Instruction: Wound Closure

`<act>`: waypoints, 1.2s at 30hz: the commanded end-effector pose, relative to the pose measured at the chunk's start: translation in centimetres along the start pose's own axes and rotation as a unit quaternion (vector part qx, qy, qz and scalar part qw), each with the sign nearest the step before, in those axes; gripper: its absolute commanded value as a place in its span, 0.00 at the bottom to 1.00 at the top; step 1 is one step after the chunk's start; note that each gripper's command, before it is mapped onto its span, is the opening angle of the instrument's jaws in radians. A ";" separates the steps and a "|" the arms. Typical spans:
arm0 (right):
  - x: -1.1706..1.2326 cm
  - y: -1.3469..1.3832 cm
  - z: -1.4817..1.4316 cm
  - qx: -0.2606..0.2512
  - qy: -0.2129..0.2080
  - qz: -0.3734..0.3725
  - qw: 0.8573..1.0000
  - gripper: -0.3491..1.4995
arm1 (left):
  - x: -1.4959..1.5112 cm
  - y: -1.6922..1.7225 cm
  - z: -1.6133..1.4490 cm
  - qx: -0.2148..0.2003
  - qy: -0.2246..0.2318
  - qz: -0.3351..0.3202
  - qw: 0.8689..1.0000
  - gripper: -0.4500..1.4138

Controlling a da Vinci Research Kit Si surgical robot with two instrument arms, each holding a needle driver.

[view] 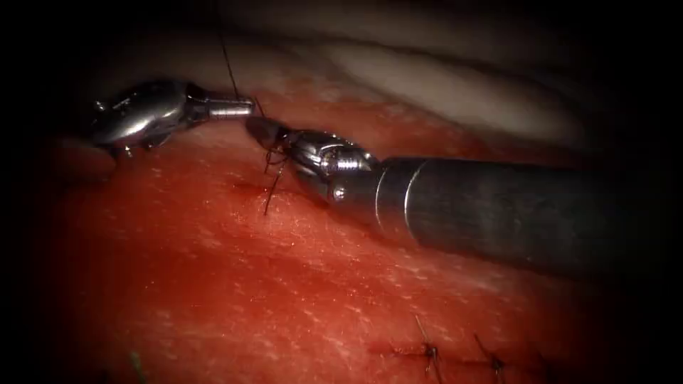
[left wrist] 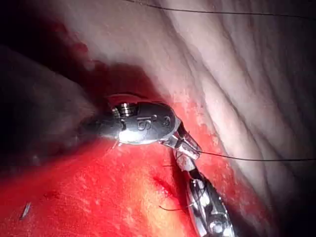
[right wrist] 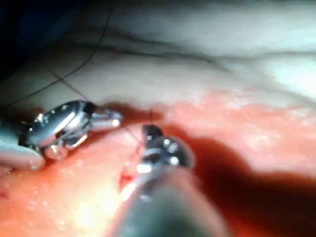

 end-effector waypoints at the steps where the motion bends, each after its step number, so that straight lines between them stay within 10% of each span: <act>1: -0.07 -0.14 0.00 0.003 0.004 -0.007 1.000 0.00 | -0.07 -0.05 0.01 0.007 -0.004 -0.002 1.000 0.05; 36: -0.60 -0.40 -0.96 -0.007 -0.009 -0.060 0.998 0.00 | 0.54 -2.05 -0.07 0.133 -0.081 0.047 0.987 0.05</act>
